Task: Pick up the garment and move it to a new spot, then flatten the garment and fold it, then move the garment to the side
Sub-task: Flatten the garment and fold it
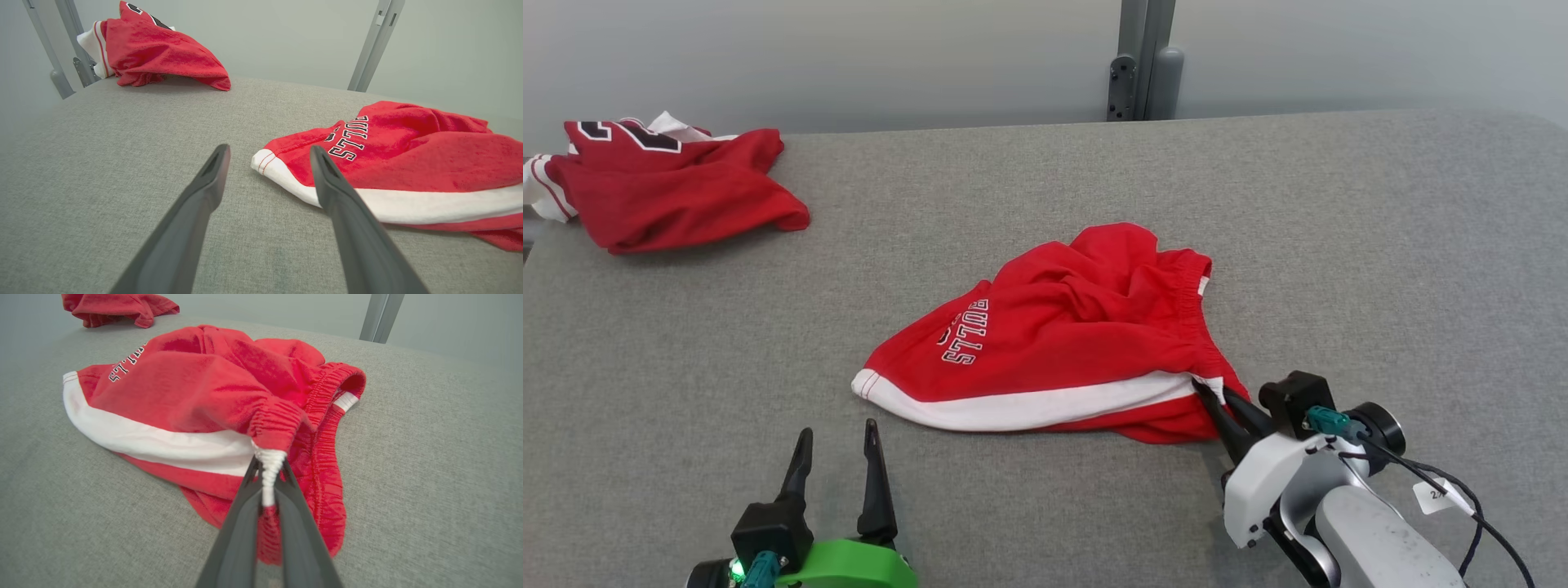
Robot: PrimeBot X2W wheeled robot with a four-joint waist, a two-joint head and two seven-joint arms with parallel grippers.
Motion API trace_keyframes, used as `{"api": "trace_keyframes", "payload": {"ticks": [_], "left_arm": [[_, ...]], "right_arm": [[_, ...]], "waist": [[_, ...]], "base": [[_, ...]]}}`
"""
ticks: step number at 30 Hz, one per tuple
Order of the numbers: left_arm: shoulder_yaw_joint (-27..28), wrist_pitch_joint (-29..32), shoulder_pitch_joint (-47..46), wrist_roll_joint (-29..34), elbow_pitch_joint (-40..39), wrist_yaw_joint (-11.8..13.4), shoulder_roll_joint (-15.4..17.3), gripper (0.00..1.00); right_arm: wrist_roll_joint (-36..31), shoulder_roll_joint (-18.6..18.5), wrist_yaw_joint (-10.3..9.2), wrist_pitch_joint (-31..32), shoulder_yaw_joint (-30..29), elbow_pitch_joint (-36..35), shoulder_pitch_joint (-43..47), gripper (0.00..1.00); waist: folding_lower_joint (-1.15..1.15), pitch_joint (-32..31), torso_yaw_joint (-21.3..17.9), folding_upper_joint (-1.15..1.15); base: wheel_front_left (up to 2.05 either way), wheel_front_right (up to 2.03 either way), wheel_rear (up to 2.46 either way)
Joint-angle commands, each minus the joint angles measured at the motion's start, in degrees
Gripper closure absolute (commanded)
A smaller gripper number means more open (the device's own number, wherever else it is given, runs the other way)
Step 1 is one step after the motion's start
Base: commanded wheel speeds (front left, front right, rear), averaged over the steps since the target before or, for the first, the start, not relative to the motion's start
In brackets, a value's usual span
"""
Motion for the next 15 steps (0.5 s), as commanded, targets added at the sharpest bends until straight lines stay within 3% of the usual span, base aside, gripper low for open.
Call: {"api": "trace_keyframes", "payload": {"ticks": [1, 6, 15], "left_arm": [[-0.2, 0.0, -1.3, -0.3, 0.6, -0.6, 0.1, 0.0], [-1.3, 0.0, -3.1, 0.5, 4.5, -3.3, 0.1, 0.0], [-3.7, 0.9, -9.1, 0.9, 18.3, -7.7, 1.8, 0.0]], "right_arm": [[0.6, -0.7, 0.0, -0.4, 0.1, -0.5, 0.9, 1.0], [0.4, -2.1, 0.0, -0.4, -1.0, -1.5, 2.6, 1.0], [0.5, -2.7, 0.0, -0.7, -2.5, -0.9, 2.7, 1.0]], "waist": [[0.0, -0.3, -0.6, 0.0], [0.0, -0.8, -2.0, 0.0], [0.0, -0.4, -4.4, 0.0]], "base": [[0.0, 0.0, 0.0], [0.0, 0.0, 0.0], [0.0, 0.0, 0.0]]}}
